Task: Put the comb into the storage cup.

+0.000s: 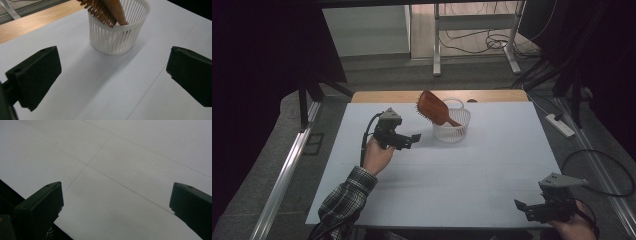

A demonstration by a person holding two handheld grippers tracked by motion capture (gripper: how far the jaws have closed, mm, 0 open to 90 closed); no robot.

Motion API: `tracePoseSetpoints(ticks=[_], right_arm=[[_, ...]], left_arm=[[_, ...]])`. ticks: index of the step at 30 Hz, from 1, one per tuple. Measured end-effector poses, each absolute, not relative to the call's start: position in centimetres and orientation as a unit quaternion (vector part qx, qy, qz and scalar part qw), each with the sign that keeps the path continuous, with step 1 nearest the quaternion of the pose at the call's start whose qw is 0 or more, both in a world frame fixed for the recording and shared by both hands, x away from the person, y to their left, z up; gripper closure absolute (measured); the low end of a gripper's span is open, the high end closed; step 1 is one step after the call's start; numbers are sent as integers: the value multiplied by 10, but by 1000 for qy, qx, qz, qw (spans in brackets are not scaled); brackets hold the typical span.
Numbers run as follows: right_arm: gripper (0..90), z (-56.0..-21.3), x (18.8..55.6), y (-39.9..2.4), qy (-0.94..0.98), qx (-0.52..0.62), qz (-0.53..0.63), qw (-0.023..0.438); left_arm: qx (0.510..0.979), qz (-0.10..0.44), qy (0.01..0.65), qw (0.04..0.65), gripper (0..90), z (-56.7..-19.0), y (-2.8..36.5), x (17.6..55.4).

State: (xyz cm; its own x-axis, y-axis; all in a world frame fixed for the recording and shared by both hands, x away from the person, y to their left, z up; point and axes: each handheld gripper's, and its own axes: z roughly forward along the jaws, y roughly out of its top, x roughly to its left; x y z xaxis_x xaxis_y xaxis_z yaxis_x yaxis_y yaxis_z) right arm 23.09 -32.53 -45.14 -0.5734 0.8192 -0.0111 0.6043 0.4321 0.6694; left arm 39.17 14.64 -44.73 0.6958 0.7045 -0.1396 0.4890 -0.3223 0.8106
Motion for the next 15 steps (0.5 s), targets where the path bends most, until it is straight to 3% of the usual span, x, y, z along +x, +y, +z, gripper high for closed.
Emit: tracePoseSetpoints(ticks=[15], right_arm=[[0, -451, 230, -325, 831, 425, 316, 170]], left_arm=[[804, 128, 378, 441, 0, -451, 153, 380]])
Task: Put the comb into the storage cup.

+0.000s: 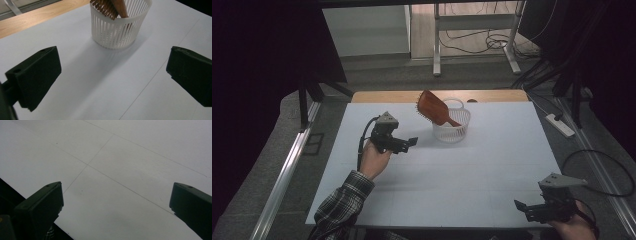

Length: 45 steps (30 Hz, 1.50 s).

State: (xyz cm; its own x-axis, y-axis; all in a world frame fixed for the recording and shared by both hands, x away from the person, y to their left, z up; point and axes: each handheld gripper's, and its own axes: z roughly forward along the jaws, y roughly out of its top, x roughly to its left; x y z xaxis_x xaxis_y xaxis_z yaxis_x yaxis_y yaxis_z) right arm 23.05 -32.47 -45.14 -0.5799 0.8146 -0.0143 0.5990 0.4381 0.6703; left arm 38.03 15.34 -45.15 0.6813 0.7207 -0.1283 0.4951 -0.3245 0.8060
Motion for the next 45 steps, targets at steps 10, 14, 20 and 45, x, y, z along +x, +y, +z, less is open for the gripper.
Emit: tracePoseSetpoints(ticks=[10, 14, 20, 45], right_arm=[[0, -451, 230, -325, 831, 422, 317, 174], [0, -451, 230, -325, 830, 424, 319, 174], [0, -451, 230, -325, 829, 424, 320, 174], [0, -451, 229, -324, 831, 421, 317, 177]], left_arm=[[802, 140, 388, 433, 0, -452, 156, 369], [802, 138, 389, 433, 0, -452, 158, 367], [804, 135, 391, 427, 0, -454, 163, 361], [804, 136, 395, 423, 0, -455, 182, 330]])
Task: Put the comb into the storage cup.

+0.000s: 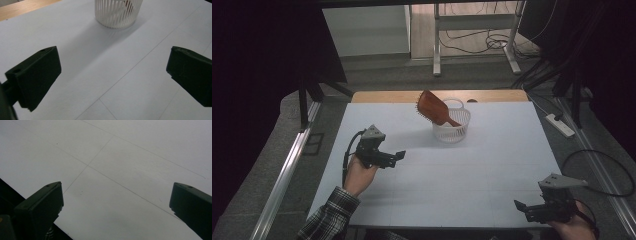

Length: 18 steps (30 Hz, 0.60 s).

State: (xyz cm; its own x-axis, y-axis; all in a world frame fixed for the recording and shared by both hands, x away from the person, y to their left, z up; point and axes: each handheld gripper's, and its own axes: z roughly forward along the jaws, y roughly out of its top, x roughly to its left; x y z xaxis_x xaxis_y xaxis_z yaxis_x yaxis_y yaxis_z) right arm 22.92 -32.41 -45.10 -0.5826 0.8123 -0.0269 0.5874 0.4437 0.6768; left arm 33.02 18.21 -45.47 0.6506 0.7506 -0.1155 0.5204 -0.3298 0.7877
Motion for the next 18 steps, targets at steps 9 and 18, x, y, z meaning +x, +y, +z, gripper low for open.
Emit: tracePoseSetpoints(ticks=[9, 18], right_arm=[[0, -451, 229, -324, 831, 420, 317, 177], [0, -451, 229, -324, 832, 420, 316, 177]], left_arm=[[800, 132, 399, 429, 0, -456, 190, 318], [797, 131, 406, 428, 0, -459, 197, 309]])
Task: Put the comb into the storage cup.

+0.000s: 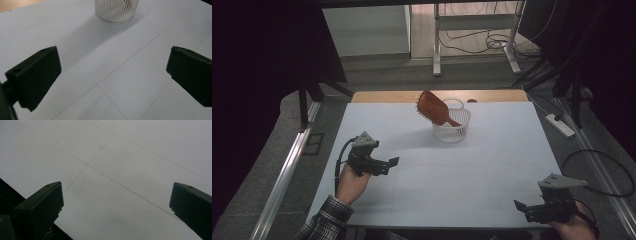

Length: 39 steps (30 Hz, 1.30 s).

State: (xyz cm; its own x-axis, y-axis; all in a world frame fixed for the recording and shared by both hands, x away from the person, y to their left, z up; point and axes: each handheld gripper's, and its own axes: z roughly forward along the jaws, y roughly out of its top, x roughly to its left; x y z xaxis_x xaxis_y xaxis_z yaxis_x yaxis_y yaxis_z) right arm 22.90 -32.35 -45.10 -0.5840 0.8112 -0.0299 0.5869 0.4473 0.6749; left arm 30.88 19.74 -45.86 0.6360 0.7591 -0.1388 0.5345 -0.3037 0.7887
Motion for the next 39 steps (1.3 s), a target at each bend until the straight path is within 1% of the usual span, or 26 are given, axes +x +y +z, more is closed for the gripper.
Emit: tracePoseSetpoints(ticks=[39], right_arm=[[0, -451, 229, -323, 831, 421, 316, 180]], left_arm=[[775, 145, 440, 431, 0, -464, 237, 259]])
